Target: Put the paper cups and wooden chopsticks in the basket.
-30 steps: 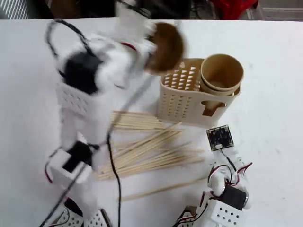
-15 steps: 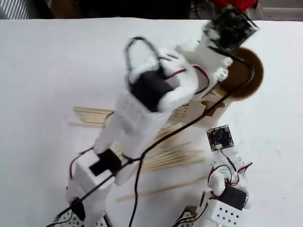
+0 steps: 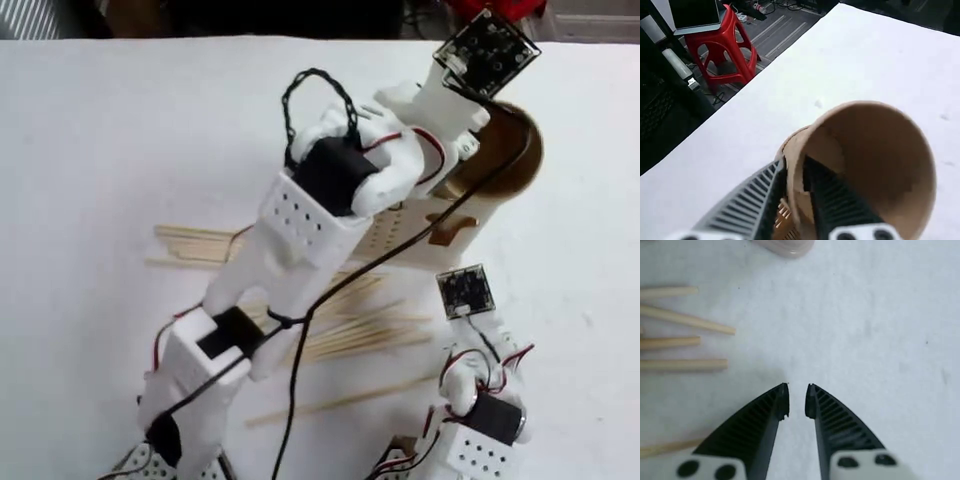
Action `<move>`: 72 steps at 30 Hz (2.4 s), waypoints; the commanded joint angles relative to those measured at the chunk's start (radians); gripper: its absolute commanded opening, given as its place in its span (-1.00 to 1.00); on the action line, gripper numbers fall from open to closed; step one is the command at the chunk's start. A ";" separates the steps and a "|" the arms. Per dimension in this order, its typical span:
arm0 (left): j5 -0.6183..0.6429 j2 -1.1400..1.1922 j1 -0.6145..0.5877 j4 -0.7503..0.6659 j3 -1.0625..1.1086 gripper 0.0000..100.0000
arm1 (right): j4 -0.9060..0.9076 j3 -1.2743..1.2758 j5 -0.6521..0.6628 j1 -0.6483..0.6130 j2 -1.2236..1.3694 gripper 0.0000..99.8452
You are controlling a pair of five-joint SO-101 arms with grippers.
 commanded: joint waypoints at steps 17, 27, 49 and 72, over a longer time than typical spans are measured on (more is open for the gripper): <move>0.008 0.004 -0.140 -0.025 -0.129 -0.71 | 0.005 0.009 0.005 -0.005 -0.016 -0.87; 0.012 0.005 -0.277 0.006 0.017 -0.72 | 0.005 0.009 0.005 -0.005 -0.016 -0.87; 0.006 0.004 -0.308 -0.353 0.713 -0.94 | 0.005 0.009 0.005 -0.005 -0.016 -0.87; 0.003 -0.005 -0.522 -0.410 0.655 -0.95 | 0.004 0.009 0.005 -0.005 -0.016 -0.87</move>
